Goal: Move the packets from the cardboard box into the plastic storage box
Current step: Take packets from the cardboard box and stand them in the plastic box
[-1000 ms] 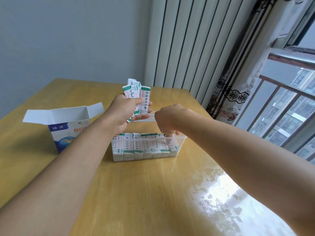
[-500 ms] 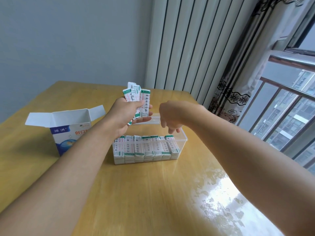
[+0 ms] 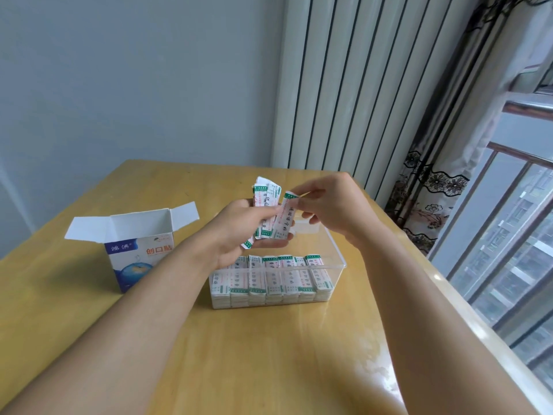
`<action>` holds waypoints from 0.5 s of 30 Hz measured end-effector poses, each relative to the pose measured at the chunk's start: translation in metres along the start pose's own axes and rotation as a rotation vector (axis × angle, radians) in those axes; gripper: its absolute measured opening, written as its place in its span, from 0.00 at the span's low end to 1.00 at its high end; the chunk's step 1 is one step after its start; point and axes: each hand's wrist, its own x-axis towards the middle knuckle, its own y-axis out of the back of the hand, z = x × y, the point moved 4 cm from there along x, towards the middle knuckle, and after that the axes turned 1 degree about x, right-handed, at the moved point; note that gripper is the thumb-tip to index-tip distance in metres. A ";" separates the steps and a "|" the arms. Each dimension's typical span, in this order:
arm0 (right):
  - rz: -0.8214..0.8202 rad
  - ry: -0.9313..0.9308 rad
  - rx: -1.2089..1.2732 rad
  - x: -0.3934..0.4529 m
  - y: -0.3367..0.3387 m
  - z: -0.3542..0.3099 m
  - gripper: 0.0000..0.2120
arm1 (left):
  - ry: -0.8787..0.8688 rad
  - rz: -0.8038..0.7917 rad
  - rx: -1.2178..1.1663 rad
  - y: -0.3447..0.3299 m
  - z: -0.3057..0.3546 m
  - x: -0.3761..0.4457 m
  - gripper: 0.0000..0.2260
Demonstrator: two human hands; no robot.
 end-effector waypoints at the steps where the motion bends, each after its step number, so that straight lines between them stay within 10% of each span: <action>1: -0.002 0.001 -0.002 0.000 0.002 0.001 0.07 | 0.015 -0.002 -0.048 0.000 0.001 -0.001 0.11; 15: -0.085 -0.074 0.404 -0.002 0.018 0.000 0.10 | -0.075 0.124 0.075 0.004 0.003 -0.002 0.10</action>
